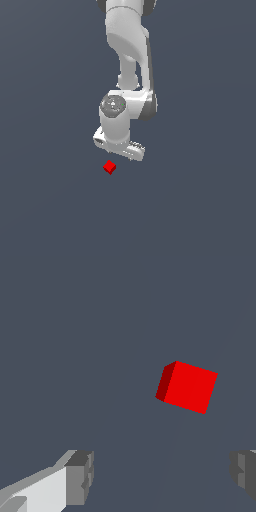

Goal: Pick up the red cube and move it to a goal position.

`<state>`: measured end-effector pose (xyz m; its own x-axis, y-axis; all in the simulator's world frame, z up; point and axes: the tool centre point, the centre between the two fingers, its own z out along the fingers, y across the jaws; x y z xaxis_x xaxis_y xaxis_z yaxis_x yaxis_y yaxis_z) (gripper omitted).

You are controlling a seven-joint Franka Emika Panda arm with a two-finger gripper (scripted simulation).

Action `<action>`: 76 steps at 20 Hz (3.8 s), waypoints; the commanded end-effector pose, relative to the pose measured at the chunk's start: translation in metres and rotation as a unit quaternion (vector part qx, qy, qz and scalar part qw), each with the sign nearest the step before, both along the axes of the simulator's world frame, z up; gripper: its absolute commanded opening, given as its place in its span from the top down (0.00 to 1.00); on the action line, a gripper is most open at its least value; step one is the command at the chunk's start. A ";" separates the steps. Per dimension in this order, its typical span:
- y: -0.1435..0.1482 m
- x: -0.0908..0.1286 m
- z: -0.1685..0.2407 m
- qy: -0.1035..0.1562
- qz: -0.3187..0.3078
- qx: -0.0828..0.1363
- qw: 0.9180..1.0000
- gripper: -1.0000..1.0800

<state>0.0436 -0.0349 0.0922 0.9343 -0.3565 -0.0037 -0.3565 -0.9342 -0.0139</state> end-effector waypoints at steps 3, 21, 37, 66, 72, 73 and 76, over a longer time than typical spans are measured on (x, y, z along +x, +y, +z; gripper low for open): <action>-0.020 0.013 -0.031 0.001 -0.063 -0.004 0.998 0.04; -0.050 0.027 -0.072 0.002 -0.147 -0.007 0.989 1.00; -0.044 0.025 -0.049 0.002 -0.147 -0.007 0.989 1.00; 0.027 0.010 0.258 0.002 -0.148 -0.008 0.989 1.00; 0.042 0.009 0.320 0.002 -0.148 -0.007 0.989 1.00; 0.044 0.009 0.328 0.002 -0.148 -0.007 0.989 1.00; 0.050 0.009 0.352 0.002 -0.148 -0.007 0.989 1.00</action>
<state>0.0532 0.0120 0.4319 0.7894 -0.6138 0.0013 -0.6138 -0.7894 0.0001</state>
